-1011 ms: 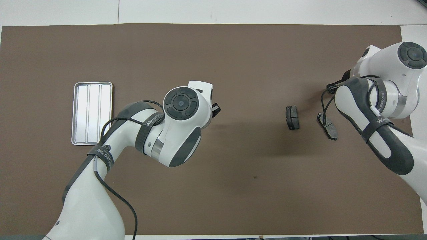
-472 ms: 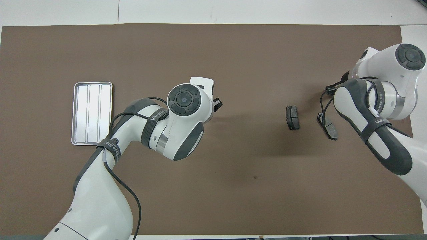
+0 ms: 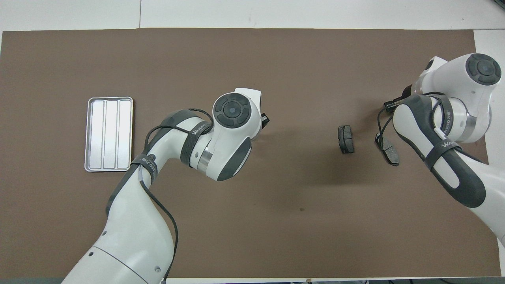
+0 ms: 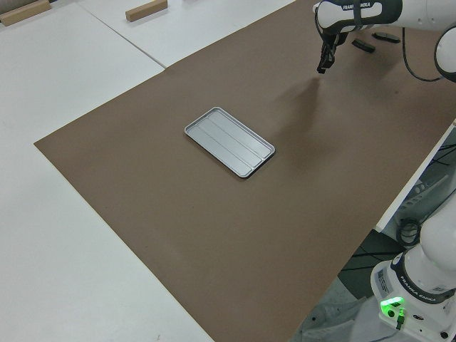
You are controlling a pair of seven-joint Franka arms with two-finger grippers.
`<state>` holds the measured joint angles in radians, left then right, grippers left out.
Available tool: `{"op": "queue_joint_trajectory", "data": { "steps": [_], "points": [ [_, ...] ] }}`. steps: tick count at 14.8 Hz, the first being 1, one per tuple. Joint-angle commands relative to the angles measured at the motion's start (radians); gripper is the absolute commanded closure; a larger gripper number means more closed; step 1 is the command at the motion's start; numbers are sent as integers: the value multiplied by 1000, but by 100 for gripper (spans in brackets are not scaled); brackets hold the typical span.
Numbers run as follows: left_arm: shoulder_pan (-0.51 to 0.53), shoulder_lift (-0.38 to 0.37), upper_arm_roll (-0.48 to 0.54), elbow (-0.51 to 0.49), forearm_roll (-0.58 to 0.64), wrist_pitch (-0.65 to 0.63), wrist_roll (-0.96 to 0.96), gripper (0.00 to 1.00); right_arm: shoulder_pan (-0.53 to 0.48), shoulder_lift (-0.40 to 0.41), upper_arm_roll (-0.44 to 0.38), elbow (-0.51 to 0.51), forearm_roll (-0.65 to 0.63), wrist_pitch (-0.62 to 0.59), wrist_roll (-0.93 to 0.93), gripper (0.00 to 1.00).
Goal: Place bearing gear from tray to pile
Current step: 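Carry the second gear to the table center with the left gripper and release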
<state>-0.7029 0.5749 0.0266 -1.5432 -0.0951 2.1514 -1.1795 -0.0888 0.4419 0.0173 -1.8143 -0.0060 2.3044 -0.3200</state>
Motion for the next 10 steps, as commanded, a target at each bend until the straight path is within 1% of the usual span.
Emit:
{"op": "queue_joint_trajectory", "data": {
  "steps": [1, 5, 6, 7, 10],
  "points": [
    [-26, 56, 18, 88, 0, -62, -41, 91, -12, -14, 10, -30, 4, 32, -27, 100],
    [-35, 53, 18, 68, 2, -61, -91, 91, -11, -12, 10, -31, 4, 32, -24, 100],
    [-35, 52, 18, 63, 2, -61, -92, 91, -9, -11, 10, -30, 4, 33, -21, 99],
    [-35, 48, 18, 54, 2, -61, -98, 90, -8, -11, 10, -30, 4, 36, -19, 77],
    [-36, 46, 19, 45, 9, -50, -101, 87, -6, -11, 10, -30, 4, 36, -16, 45]
  ]
}}
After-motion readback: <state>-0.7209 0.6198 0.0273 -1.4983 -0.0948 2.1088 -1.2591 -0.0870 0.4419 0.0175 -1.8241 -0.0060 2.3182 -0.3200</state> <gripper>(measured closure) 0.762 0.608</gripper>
